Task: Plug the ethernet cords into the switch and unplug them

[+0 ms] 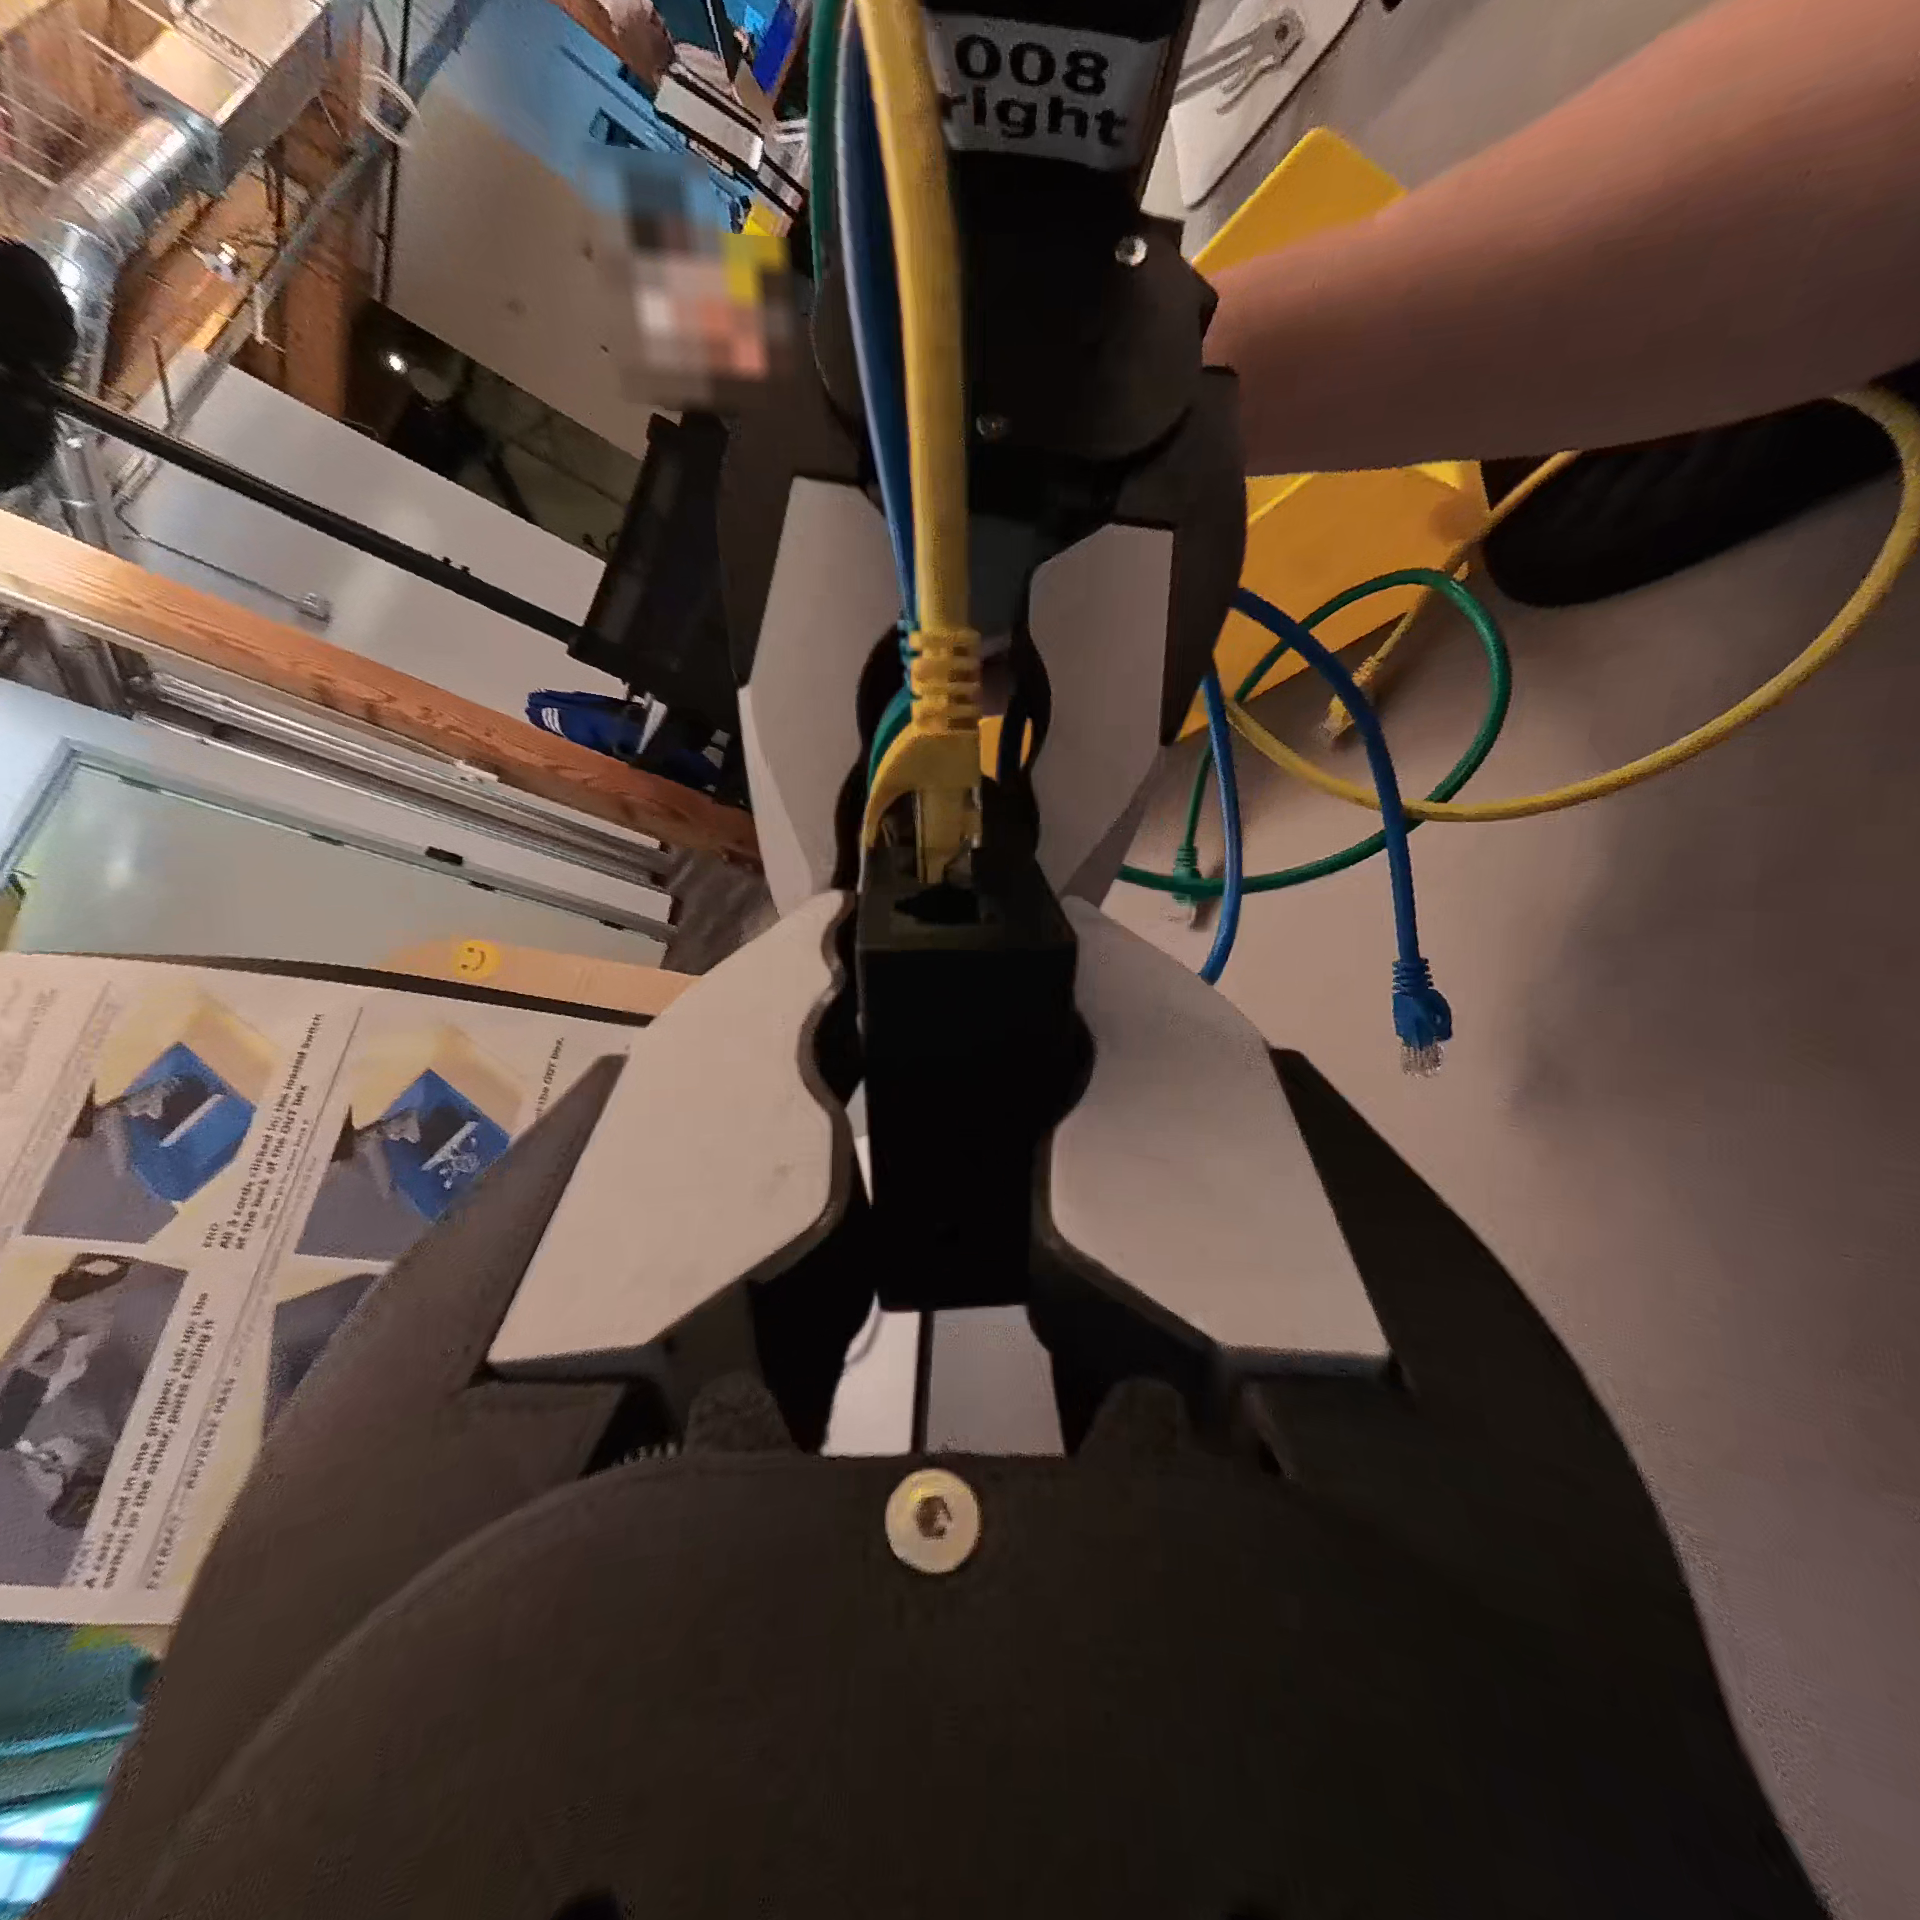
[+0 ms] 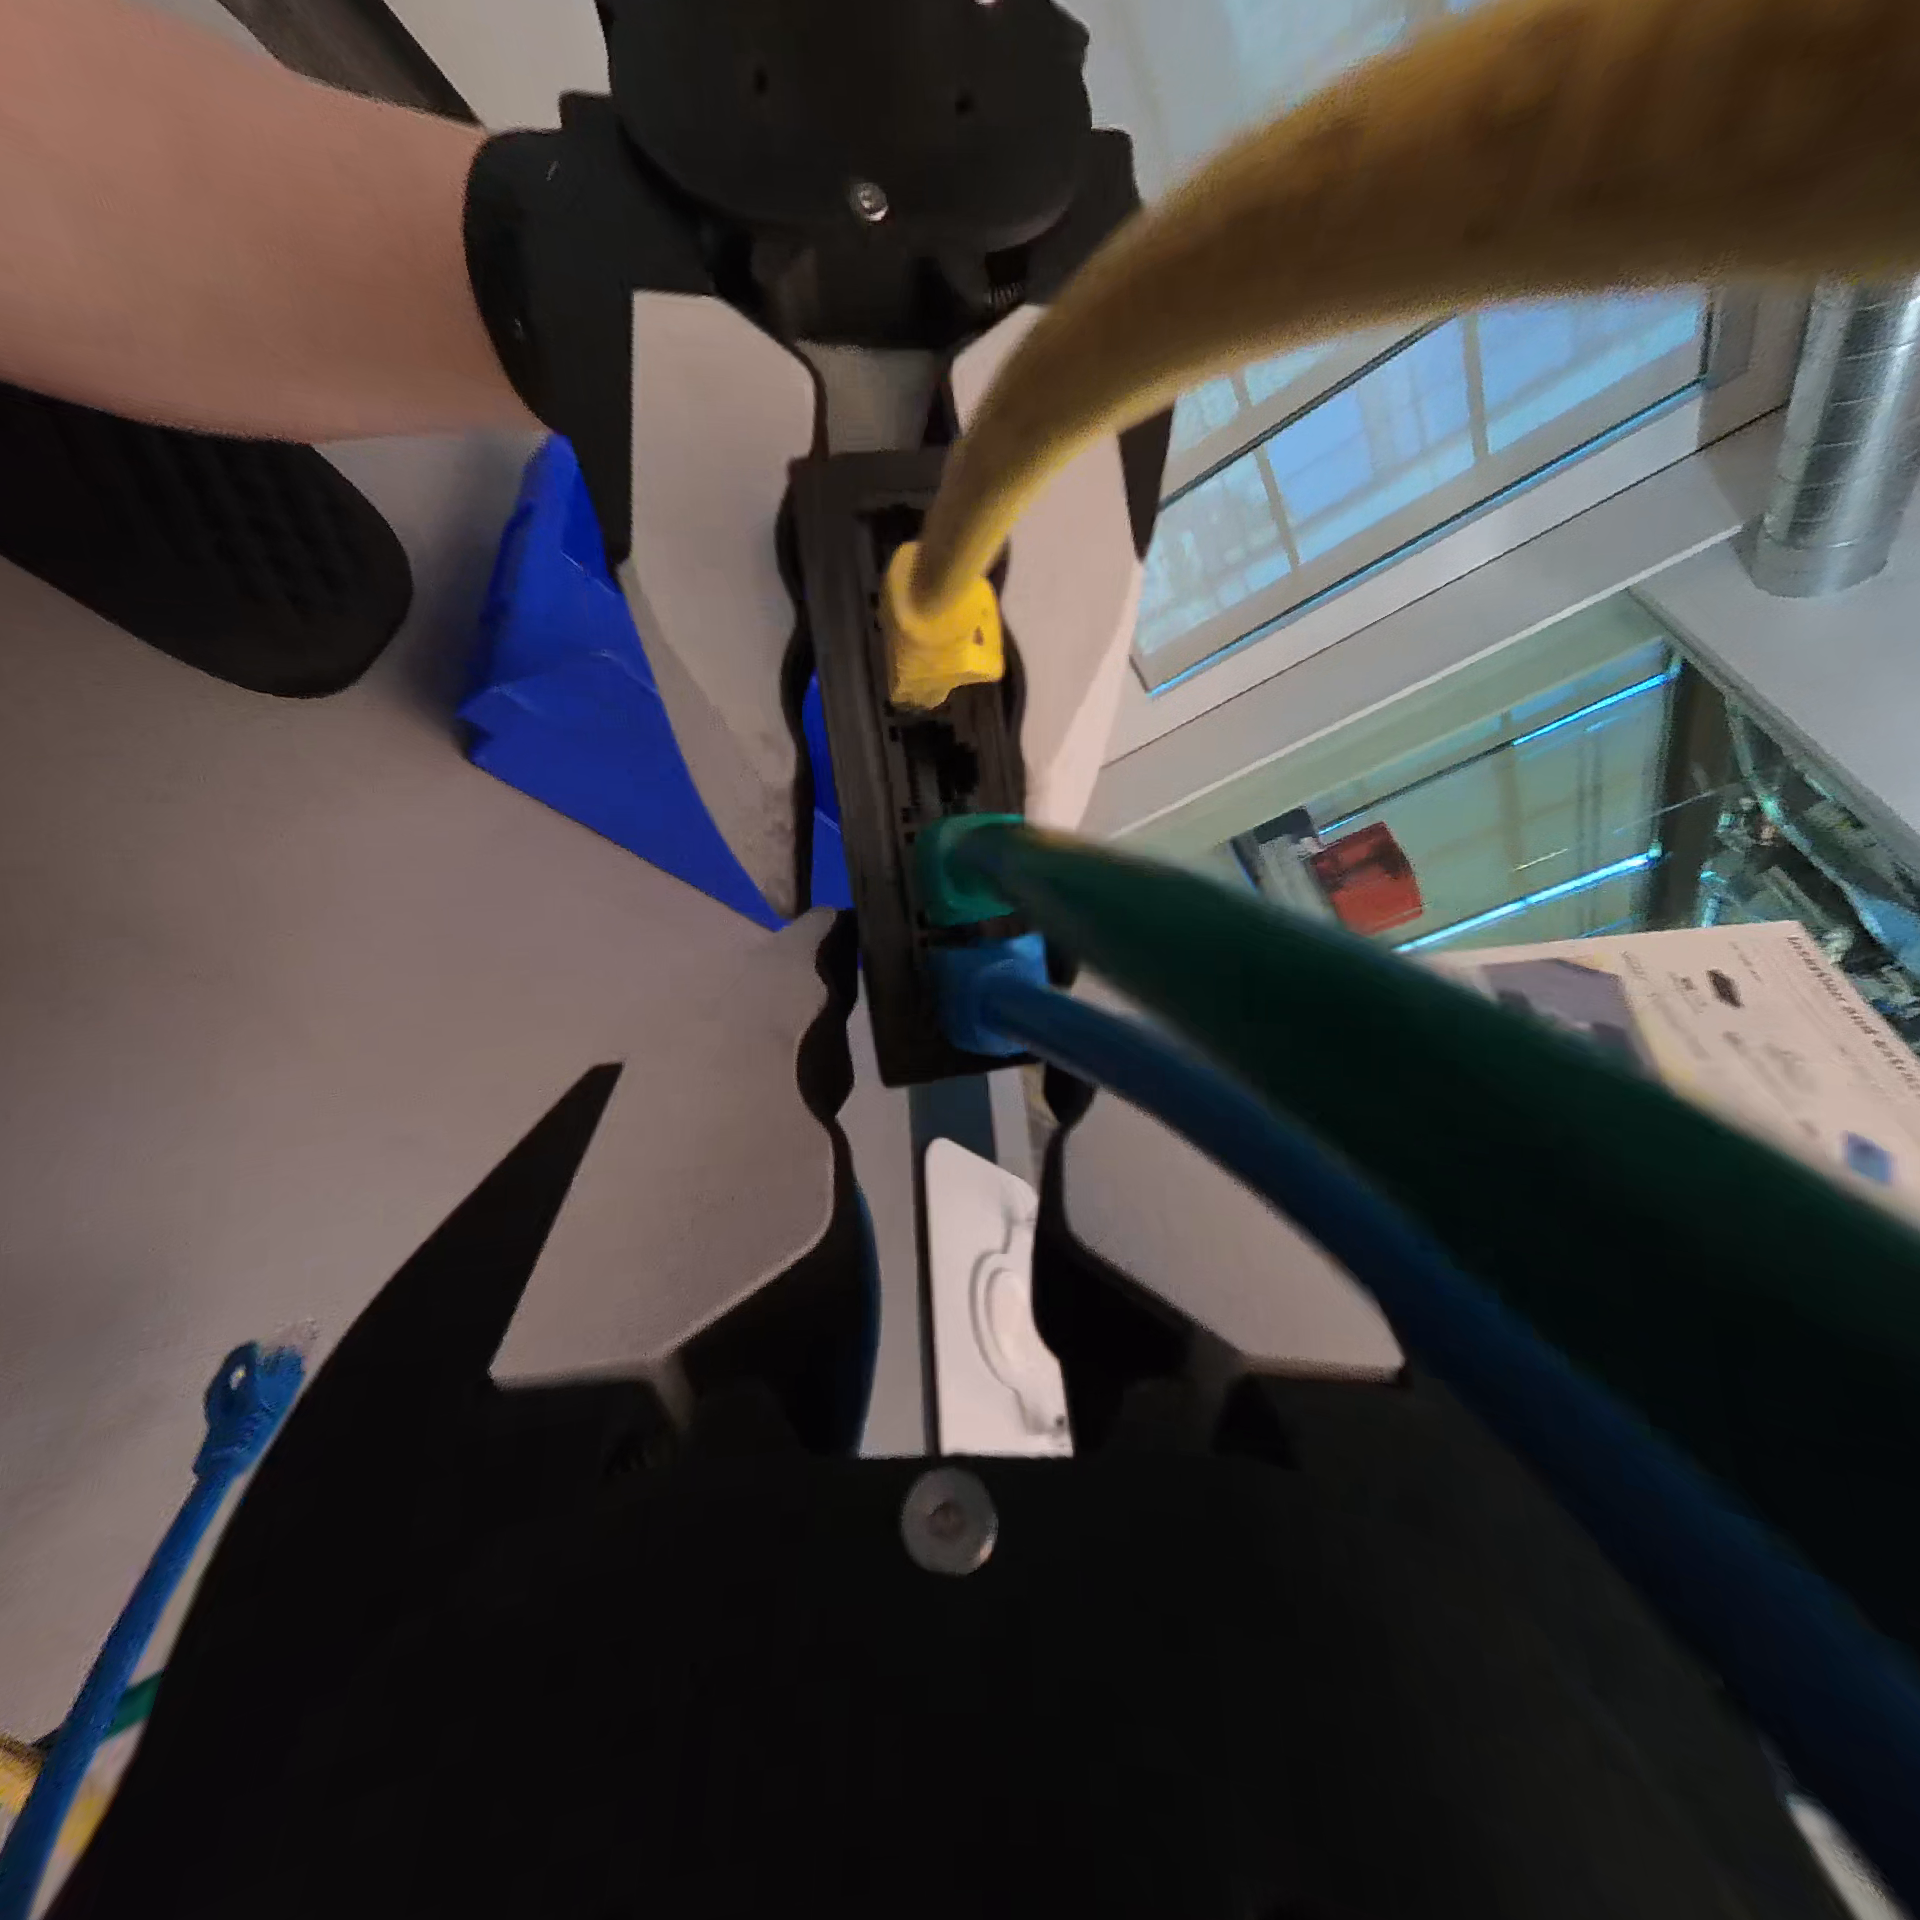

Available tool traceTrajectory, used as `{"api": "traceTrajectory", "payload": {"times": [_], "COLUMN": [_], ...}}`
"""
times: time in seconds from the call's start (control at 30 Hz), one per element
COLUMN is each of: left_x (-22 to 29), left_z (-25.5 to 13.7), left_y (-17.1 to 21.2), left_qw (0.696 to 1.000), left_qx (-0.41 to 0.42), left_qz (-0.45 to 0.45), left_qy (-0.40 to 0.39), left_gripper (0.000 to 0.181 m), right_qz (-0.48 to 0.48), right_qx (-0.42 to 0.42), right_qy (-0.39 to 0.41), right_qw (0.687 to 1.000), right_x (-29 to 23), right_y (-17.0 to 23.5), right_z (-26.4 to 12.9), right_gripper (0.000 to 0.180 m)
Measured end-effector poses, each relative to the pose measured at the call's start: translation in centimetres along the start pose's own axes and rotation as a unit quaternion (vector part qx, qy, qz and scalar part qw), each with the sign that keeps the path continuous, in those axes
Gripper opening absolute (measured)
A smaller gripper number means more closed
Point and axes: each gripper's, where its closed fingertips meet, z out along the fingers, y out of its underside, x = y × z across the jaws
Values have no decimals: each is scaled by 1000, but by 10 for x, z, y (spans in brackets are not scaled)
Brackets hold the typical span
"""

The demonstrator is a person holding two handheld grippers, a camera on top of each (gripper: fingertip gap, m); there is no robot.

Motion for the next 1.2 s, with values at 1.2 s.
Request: {"api": "traceTrajectory", "payload": {"times": [1.2], "left_x": [-6], "left_z": [1], "left_y": [5], "left_qw": [999], "left_qx": [-13], "left_qz": [14], "left_qy": [-31], "left_gripper": [33], "right_qz": [-20], "right_qx": [-84], "right_qy": [-12], "right_qw": [996], "right_x": [-2], "right_y": [14], "right_z": [-3], "right_gripper": [31]}}
